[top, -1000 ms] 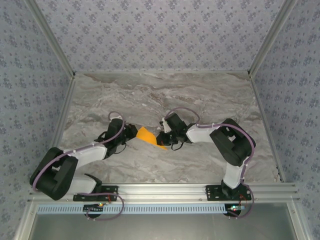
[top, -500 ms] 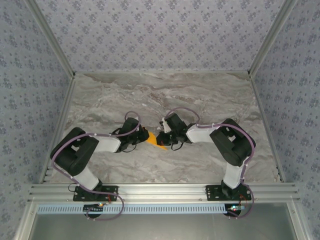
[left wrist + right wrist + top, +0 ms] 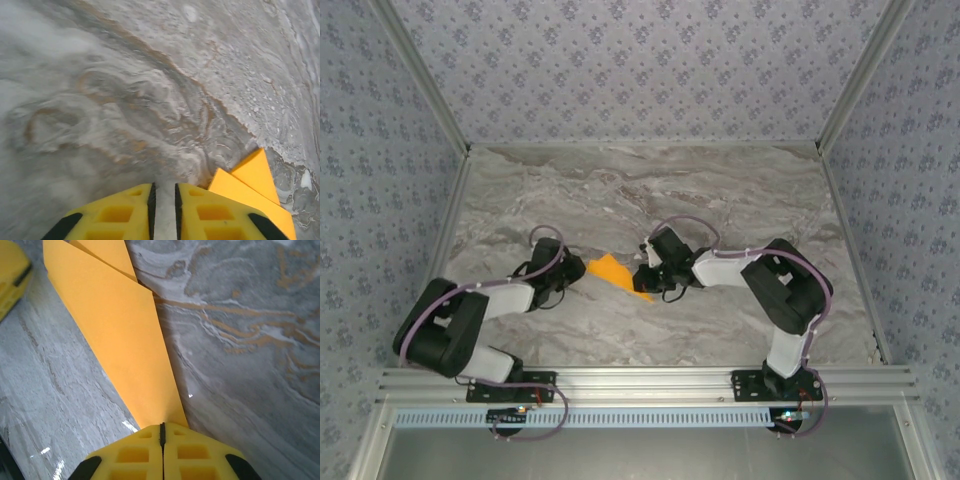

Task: Fold a paper plane with a square sheet of paper (pick it up from the middle)
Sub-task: Turn over a paper plane at the center of the table.

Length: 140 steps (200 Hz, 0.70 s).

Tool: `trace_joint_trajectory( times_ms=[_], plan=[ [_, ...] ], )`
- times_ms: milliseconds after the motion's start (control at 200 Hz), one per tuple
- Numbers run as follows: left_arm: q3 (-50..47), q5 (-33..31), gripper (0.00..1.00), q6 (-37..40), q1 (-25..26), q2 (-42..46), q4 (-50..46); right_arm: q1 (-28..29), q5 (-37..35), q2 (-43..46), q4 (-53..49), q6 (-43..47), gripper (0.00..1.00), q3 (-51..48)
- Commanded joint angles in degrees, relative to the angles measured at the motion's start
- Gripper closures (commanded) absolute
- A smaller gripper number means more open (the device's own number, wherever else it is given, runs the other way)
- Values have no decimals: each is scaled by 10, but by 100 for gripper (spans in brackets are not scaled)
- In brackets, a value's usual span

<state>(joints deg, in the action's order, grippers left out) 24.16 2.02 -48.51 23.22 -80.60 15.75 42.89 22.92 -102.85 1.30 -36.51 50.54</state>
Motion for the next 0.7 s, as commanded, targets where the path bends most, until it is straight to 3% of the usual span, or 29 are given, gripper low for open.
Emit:
trace_joint_trajectory(
  times_ms=[0, 170, 300, 530, 695],
  plan=[
    [31, -7, 70, 42, 0, 56, -109, 0, -35, 27, -78, -23, 84, -6],
    [96, -2, 46, 67, 14, 94, -219, -11, -66, 78, -71, -17, 60, -7],
    [121, -17, 34, 55, 19, 97, -268, -14, -81, 60, -98, 24, 51, 25],
    [116, -56, 14, 35, 18, 111, -306, -16, -35, 4, -114, 71, 50, 80],
    [107, -60, 8, 39, 17, 128, -314, -16, 0, -30, -136, 106, 53, 115]
  ],
)
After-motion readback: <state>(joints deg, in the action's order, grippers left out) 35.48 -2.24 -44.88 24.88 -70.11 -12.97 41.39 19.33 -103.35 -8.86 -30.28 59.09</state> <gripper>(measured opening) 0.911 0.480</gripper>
